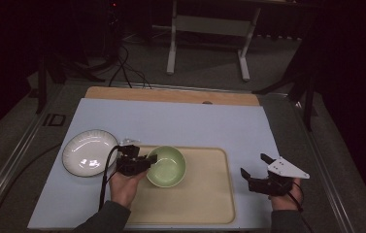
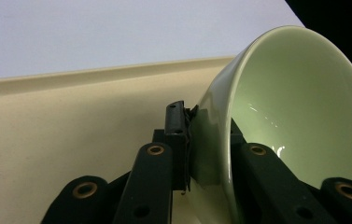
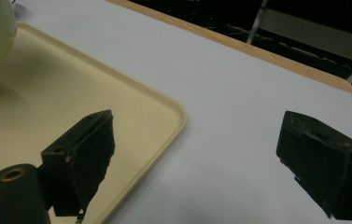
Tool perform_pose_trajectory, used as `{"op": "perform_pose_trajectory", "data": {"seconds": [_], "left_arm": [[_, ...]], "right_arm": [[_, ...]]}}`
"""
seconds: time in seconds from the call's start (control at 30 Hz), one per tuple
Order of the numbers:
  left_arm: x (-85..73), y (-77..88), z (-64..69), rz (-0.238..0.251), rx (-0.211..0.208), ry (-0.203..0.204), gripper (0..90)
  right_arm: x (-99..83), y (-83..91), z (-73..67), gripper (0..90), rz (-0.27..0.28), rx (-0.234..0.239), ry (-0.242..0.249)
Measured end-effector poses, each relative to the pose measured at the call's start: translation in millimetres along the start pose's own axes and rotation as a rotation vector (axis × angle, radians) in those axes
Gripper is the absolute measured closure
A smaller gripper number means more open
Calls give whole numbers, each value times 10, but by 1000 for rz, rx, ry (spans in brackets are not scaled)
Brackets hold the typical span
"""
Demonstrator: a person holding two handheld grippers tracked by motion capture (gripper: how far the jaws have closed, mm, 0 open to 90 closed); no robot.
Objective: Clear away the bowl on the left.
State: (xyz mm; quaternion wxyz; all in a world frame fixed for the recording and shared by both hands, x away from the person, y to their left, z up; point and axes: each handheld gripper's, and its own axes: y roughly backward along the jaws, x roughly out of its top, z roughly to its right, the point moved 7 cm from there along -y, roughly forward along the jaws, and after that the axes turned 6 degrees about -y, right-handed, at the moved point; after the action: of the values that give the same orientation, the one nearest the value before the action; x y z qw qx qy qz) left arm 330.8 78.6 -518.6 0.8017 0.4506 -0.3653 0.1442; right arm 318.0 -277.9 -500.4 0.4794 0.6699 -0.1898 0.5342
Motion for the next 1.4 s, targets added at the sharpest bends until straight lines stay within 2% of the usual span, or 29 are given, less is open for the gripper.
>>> {"op": "perform_pose_trajectory", "data": {"seconds": [0.83, 1.4], "left_arm": [[-115, -166, 133, -57, -16, -34, 811], [-218, -256, 134, -101, -1, -48, 811]], "right_arm": [[0, 0, -1, 110, -1, 1, 2], [4, 5, 0, 110, 2, 2, 3]]}}
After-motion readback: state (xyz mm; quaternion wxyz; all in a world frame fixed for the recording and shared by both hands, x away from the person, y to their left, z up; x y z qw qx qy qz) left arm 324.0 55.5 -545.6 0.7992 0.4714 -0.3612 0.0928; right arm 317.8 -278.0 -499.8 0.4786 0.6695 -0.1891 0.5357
